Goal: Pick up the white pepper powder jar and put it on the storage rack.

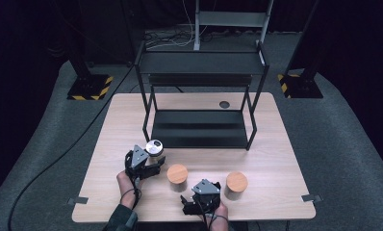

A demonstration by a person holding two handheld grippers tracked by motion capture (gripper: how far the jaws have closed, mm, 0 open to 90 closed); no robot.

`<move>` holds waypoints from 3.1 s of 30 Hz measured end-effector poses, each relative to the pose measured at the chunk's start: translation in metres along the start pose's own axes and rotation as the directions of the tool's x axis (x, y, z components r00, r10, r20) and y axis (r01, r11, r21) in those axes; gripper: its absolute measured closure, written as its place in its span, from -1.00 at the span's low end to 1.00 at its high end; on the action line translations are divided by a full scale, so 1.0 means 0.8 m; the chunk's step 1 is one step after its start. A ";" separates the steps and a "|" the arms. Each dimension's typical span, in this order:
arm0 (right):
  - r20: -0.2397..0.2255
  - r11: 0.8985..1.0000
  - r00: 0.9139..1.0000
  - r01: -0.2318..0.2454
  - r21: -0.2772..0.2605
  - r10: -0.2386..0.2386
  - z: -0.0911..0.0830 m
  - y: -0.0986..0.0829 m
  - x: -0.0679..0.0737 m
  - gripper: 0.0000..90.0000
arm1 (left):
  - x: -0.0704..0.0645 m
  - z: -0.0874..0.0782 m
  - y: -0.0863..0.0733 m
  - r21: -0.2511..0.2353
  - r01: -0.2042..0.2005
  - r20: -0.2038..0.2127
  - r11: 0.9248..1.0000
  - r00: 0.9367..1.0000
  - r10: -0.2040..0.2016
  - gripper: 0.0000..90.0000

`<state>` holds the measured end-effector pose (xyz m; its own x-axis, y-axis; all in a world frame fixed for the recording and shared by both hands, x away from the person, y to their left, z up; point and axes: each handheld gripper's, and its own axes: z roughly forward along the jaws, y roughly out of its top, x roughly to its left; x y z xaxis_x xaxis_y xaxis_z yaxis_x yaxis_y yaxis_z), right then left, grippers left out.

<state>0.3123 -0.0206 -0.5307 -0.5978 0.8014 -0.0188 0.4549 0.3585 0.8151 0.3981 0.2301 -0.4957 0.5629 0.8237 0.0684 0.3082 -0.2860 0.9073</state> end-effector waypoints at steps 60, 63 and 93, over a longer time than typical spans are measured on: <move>-0.001 1.000 1.000 -0.001 -0.003 0.001 -0.001 0.000 0.000 -0.92 | -0.005 0.047 0.028 -0.025 0.003 0.041 1.000 0.999 -0.002 -0.33; 0.000 1.000 1.000 -0.001 -0.004 0.001 -0.001 0.000 0.000 -0.92 | -0.006 0.050 0.028 -0.019 0.001 0.042 1.000 0.999 0.000 -0.33; 0.000 1.000 1.000 -0.002 -0.006 0.002 -0.001 -0.001 0.000 -0.92 | -0.005 0.070 0.042 -0.022 -0.032 0.045 0.999 0.998 0.033 -0.33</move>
<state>0.3117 -0.0210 -0.5307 -0.5965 0.8024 -0.0170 0.4526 0.3538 0.8185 0.4489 0.1898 -0.4891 0.6064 0.7912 0.0795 0.2730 -0.3010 0.9137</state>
